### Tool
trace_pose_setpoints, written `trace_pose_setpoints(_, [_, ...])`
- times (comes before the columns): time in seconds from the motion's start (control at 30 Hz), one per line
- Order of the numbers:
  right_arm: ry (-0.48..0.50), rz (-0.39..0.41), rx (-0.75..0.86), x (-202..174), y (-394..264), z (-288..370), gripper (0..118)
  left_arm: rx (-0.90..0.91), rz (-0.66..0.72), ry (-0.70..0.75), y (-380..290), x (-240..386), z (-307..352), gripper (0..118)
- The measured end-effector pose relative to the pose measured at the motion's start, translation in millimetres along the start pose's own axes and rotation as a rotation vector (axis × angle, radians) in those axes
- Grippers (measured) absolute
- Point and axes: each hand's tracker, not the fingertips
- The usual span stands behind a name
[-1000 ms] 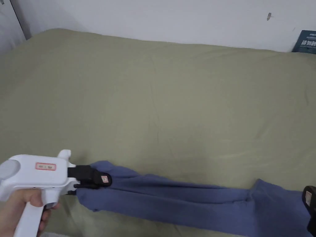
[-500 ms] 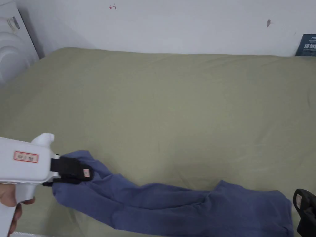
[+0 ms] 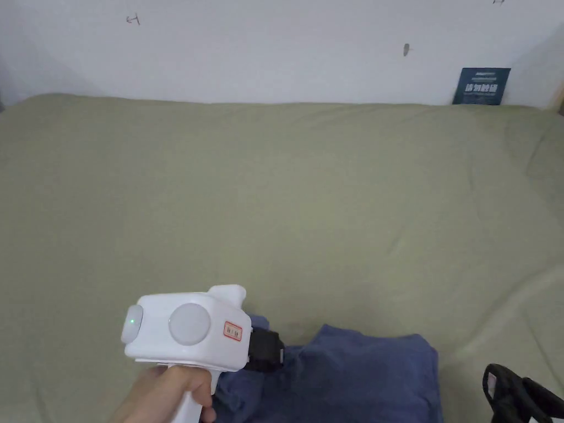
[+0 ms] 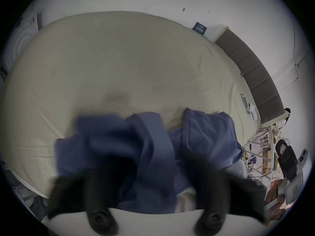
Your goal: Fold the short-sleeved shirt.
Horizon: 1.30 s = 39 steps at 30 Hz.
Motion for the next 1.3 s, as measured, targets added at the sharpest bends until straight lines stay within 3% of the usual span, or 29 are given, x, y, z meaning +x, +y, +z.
trace_pose_setpoints(0.03, [-0.007,-0.001,-0.002,2.8,-0.2,1.1,1,-0.046,0.009,-0.043,-2.9,5.0,-3.3,106])
trace_pose_setpoints(0.07, [-0.014,-0.004,-0.002,4.5,-0.6,1.7,1,-0.042,0.022,-0.072,-4.9,4.2,2.3,117])
trace_pose_setpoints(0.2, [-0.01,-0.045,-0.02,9.8,-1.6,-4.7,1,0.031,0.023,-0.092,-7.3,-8.7,45.1,113])
trace_pose_setpoints(0.23, [-0.004,-0.052,-0.026,9.4,-1.8,-6.9,1,0.047,0.022,-0.096,-9.5,-18.0,58.8,105])
trace_pose_setpoints(0.27, [0.002,-0.054,-0.028,8.7,-2.0,-8.2,1,0.077,0.036,-0.108,-11.9,-26.4,70.3,84])
trace_pose_setpoints(0.3, [0.005,-0.055,-0.027,7.1,-2.4,-9.1,1,0.112,0.063,-0.133,-11.1,-35.5,80.0,48])
trace_pose_setpoints(0.33, [0.009,-0.055,-0.028,5.1,-3.1,-9.9,1,0.093,0.071,-0.128,-10.9,-44.9,82.2,0])
trace_pose_setpoints(0.4, [0.024,-0.056,-0.035,1.6,-3.4,-12.6,1,0.098,0.145,-0.084,-11.0,-61.5,71.9,0])
trace_pose_setpoints(0.5, [0.032,-0.047,-0.046,-5.1,-5.4,-15.3,1,0.059,0.198,-0.231,-10.4,-63.5,38.1,0])
trace_pose_setpoints(0.6, [0.036,-0.043,-0.057,-7.7,-6.9,-12.8,1,-0.016,0.169,-0.254,-9.2,-37.4,-14.5,0])
trace_pose_setpoints(0.7, [0.027,-0.039,-0.064,-7.7,-6.4,-7.6,1,-0.091,0.243,-0.367,-23.4,-16.1,-52.5,0])
trace_pose_setpoints(0.77, [0.028,-0.035,-0.069,-7.2,-6.8,-6.2,1,-0.065,0.222,-0.327,-25.0,-14.3,-59.7,0])
trace_pose_setpoints(0.87, [0.025,-0.017,-0.076,-8.4,-6.7,-7.1,1,-0.05,0.231,-0.34,-20.2,-24.8,-25.0,0])
trace_pose_setpoints(0.97, [0.041,-0.015,-0.077,-12.9,-4.0,-12.4,1,0.044,0.138,-0.253,-21.6,-46.1,36.1,0])
trace_pose_setpoints(1.07, [0.06,0.001,-0.074,-22.6,-2.7,-18.5,1,0.106,0.155,-0.182,-31.0,-83.3,88.2,0])
trace_pose_setpoints(1.2, [0.091,0.027,-0.086,-38.2,-3.5,-26.0,1,0.11,0.178,-0.092,-43.1,-137.1,103.8,0])
trace_pose_setpoints(1.23, [0.094,0.031,-0.09,-41.9,-4.2,-27.5,1,0.103,0.183,-0.097,-45.7,-144.1,101.7,16])
trace_pose_setpoints(1.3, [0.104,0.035,-0.103,-48.0,-5.3,-28.7,1,0.062,0.219,-0.192,-45.2,-156.9,88.0,96])
